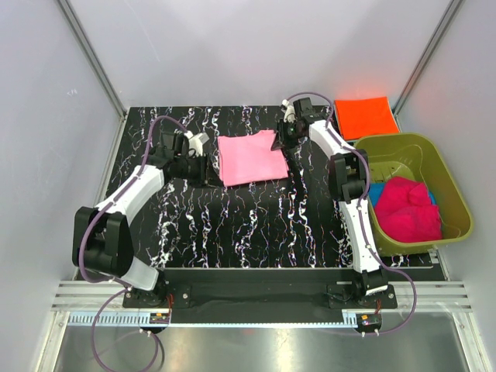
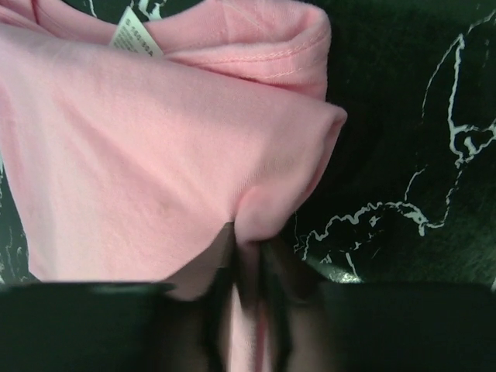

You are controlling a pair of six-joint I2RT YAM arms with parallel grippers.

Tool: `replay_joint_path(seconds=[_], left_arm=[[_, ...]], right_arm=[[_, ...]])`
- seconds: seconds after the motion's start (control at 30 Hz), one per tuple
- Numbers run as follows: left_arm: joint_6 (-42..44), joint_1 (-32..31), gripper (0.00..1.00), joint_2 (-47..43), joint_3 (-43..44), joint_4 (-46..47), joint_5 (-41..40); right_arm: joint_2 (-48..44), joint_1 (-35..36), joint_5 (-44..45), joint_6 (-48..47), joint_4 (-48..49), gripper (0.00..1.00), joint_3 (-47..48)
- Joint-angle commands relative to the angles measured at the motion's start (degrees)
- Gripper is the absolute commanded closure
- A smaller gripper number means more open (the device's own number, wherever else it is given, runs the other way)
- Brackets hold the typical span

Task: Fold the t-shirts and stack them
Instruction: Neatly place the folded tshirt to the corner

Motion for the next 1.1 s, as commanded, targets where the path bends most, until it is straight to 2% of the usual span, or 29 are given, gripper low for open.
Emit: replay_joint_path(seconds=[0.0,0.1,0.23,0.4,0.67,1.07], left_arm=[[-0.4,0.1,0.69,-2.7,-0.5,3.3,2.5],[-0.7,0.1,0.69,-3.0,-1.0,3.9,3.1],[-1.4,0.1,0.68,-2.7,-1.1,4.8,4.5],[-1.7,0.1,0.68,-3.4,-1.5,5.1,4.5],[-1.9,0.1,0.68,-3.7,-1.7,5.3,5.0],[-2.0,0.1,0.68,-3.3,-1.9,5.6,5.2]], right_arm=[[2.2,1.3,1.7,0.0,-4.0,0.82,-1.4],[1.6,1.3,1.2,-0.2,-3.9,1.0,0.2],[-0.6,1.6,2.0,-1.0,-3.4,1.0,1.9],[-6.3,1.7,5.5,-2.7,-2.1,1.0,-0.3],[-12.6,1.8,16.1,-7.6,-2.0,1.0,-4.2],[-15.7,2.0,25.5,-13.5,-3.3,1.0,-5.4]])
